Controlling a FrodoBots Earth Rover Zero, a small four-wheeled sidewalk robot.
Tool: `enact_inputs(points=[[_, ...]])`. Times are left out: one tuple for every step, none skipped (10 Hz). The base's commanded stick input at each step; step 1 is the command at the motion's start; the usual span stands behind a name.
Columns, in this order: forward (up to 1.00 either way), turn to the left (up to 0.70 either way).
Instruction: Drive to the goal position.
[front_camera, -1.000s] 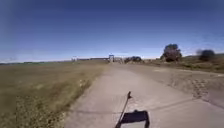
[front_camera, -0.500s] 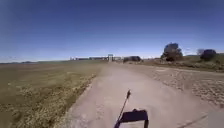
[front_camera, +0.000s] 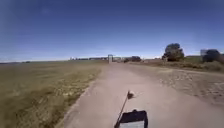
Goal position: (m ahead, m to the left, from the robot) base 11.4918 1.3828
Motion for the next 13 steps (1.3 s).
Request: enact_inputs(points=[[1.00,0.00],[1.00,0.00],[1.00,0.00],[1.00,0.00],[1.00,0.00],[1.00,0.00],[1.00,0.00],[1.00,0.00],[1.00,0.00],[1.00,0.00],[1.00,0.00],[1.00,0.00],[1.00,0.00]])
